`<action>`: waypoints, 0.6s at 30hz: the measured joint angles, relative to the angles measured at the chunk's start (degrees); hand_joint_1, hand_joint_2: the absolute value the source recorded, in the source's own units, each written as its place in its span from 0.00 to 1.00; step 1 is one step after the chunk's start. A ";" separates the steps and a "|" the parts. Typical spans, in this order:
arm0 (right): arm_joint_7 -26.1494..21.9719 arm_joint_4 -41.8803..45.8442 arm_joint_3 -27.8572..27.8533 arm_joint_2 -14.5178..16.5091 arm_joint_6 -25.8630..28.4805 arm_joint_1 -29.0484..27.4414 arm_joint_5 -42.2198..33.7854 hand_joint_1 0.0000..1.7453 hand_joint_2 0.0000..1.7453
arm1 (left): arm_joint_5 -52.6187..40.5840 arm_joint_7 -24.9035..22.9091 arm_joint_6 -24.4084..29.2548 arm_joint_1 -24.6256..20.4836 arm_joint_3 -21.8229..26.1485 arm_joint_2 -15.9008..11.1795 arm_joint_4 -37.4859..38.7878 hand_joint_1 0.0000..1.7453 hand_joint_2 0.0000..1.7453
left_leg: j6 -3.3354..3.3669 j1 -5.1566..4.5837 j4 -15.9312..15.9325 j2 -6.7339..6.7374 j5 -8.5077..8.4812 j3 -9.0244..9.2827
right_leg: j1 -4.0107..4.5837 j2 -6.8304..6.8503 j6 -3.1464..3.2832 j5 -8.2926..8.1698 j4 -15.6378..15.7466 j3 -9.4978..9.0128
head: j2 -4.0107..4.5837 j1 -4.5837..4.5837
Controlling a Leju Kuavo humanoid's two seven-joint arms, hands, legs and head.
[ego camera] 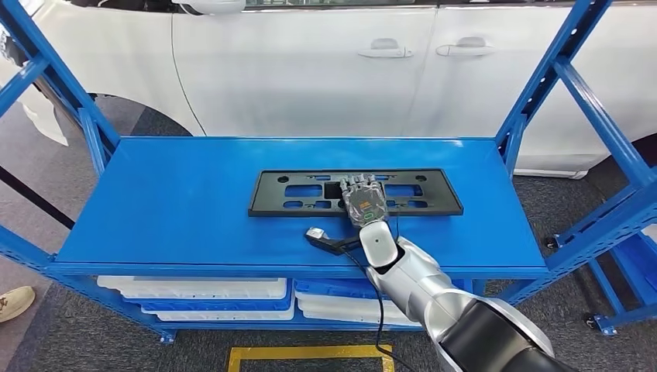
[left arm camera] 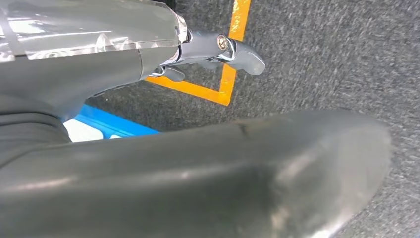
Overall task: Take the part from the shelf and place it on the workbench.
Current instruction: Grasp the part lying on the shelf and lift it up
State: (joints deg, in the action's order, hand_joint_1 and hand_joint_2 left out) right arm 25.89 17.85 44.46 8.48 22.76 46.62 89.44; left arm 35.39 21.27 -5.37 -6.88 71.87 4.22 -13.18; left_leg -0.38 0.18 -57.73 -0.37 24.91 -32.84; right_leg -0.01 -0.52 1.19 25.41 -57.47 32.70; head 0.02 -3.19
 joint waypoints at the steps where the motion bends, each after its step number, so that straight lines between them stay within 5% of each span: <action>1: 0.15 -0.08 -0.15 -0.12 -0.16 0.03 0.00 1.00 1.00 | 0.00 0.00 -0.02 -0.05 0.00 -0.03 0.00 0.00 0.00 | -0.26 -0.01 -0.74 0.03 0.62 -0.30 | -0.23 -0.04 0.20 -0.31 0.38 -0.13 | 0.00 -0.01; 5: 0.12 -0.56 -0.79 -0.20 -0.95 -0.21 -0.11 1.00 1.00 | 0.01 0.00 -0.03 -0.14 0.00 -0.22 0.00 0.00 0.00 | -1.35 0.52 -13.63 0.05 7.27 -6.05 | -0.55 -0.06 0.54 -0.76 0.79 -0.01 | 0.00 -0.02; 6: 0.05 -0.64 -0.94 -0.20 -1.04 -0.23 -0.14 1.00 1.00 | 0.01 0.00 -0.03 -0.11 0.00 -0.25 0.00 0.00 0.00 | -1.55 0.68 -15.34 0.06 7.51 -6.80 | -0.58 -0.06 0.51 -0.75 0.74 0.04 | 0.00 -0.01; 7: -0.03 -0.69 -1.05 -0.20 -1.09 -0.22 -0.15 1.00 1.00 | 0.02 0.00 -0.04 -0.08 0.00 -0.28 0.00 0.00 0.00 | -1.70 0.85 -14.84 0.07 6.62 -6.50 | -0.63 -0.06 0.45 -0.71 0.64 0.06 | 0.00 -0.01; 9: -0.25 -0.74 -1.28 -0.20 -1.07 -0.12 -0.14 1.00 1.00 | 0.02 0.08 -0.09 -0.11 0.00 -0.37 0.00 0.00 0.00 | -1.88 1.18 -8.09 0.17 2.88 -3.10 | -0.74 -0.08 0.14 -0.52 0.35 0.01 | 0.00 -0.01; 12: -0.72 -0.78 -1.86 -0.27 -0.72 -0.01 0.09 1.00 1.00 | 0.02 0.53 -0.28 -0.37 -0.01 -0.51 0.00 0.00 0.00 | -1.15 0.99 0.01 0.22 0.49 0.82 | -0.54 -0.20 -0.83 -0.32 -0.07 0.19 | 0.00 -0.01; 15: -1.11 -0.81 -2.45 -0.34 0.06 -0.06 0.28 1.00 1.00 | 0.02 1.76 -0.83 -0.43 -0.03 -0.56 0.00 0.00 0.00 | 0.17 0.83 0.38 0.16 0.29 0.81 | -0.62 -0.27 -1.89 -0.29 -0.13 0.31 | 0.00 -0.01; 18: -1.21 -0.84 -2.65 -0.45 0.49 -0.17 0.32 1.00 1.00 | 0.02 3.01 -1.56 -0.51 -0.08 -0.57 0.00 0.00 0.00 | 1.17 0.93 0.74 0.39 -0.14 0.68 | -0.79 -0.03 -2.41 3.47 -5.94 2.94 | 0.00 -0.01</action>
State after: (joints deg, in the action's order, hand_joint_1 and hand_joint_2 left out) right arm 24.68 17.01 41.81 8.03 23.26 46.46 89.76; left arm 35.41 24.27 -6.93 -7.39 71.79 3.65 -13.18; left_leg 0.80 1.11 -56.99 0.02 24.77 -32.16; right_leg -0.80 -0.55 -1.22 28.89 -63.41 35.64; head 0.02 -3.19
